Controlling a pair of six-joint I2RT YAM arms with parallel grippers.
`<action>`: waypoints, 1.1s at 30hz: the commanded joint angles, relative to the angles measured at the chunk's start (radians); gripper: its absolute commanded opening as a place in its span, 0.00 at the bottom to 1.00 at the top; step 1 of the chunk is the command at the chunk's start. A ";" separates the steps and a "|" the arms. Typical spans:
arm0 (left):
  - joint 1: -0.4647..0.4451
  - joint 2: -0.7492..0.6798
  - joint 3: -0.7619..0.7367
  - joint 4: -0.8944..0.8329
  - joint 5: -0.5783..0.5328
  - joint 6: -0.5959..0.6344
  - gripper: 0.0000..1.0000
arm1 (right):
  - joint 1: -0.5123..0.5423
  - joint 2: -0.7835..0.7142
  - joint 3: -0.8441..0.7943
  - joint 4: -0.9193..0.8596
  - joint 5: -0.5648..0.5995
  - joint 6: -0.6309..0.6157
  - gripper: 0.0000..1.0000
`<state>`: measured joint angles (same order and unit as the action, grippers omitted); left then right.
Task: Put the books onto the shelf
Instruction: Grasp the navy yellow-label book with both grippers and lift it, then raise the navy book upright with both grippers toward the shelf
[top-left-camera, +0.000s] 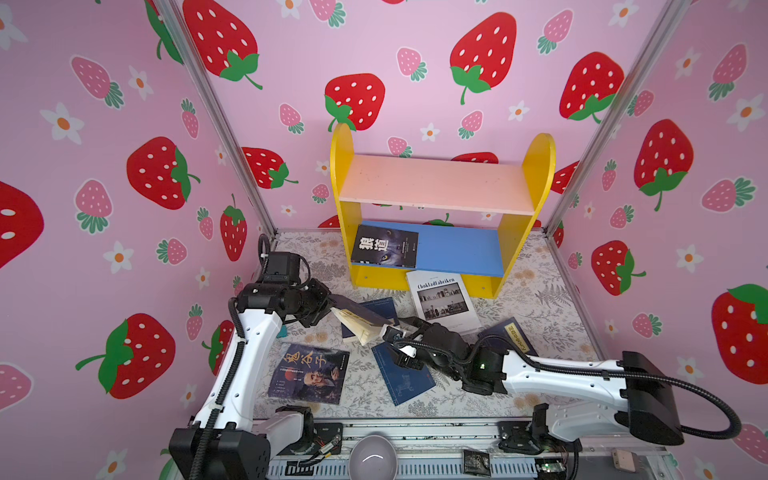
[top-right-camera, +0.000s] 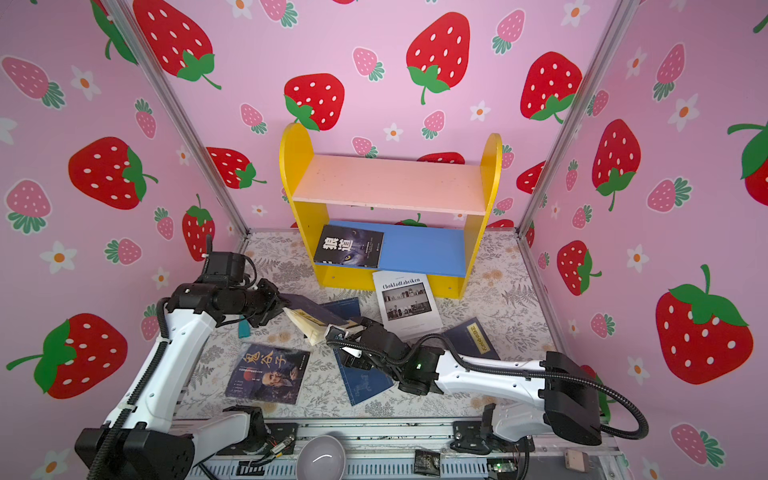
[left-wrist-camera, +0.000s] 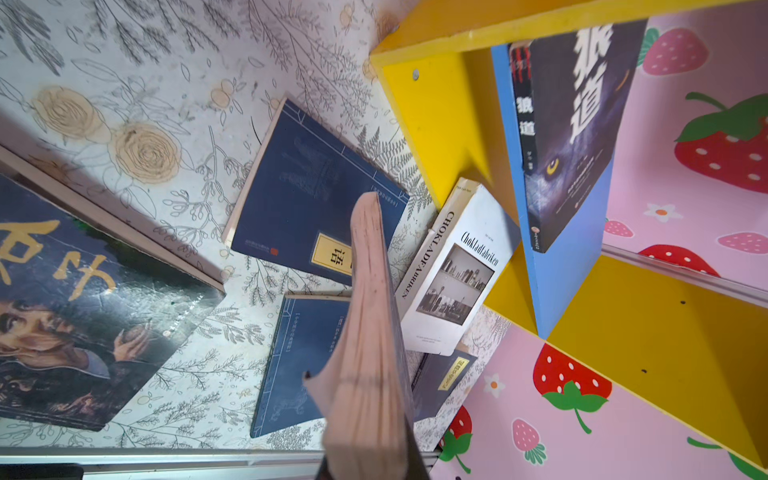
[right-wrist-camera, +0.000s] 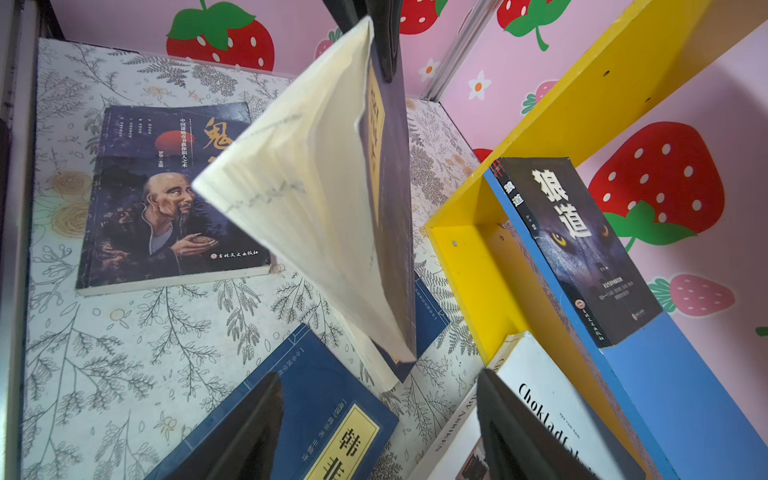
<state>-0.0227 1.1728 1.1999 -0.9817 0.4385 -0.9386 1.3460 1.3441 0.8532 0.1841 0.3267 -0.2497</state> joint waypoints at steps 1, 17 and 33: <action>-0.009 -0.029 -0.004 -0.038 0.060 -0.002 0.00 | 0.013 0.054 0.025 0.086 0.006 -0.057 0.74; -0.011 0.000 0.030 0.024 0.082 -0.016 0.00 | 0.022 0.177 0.099 0.189 -0.049 -0.007 0.27; -0.032 0.024 0.002 0.279 0.101 -0.101 0.15 | 0.000 0.233 0.166 0.218 0.065 0.183 0.00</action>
<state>-0.0357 1.2018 1.1992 -0.8268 0.4808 -0.9844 1.3540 1.5902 0.9829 0.3439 0.3843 -0.1604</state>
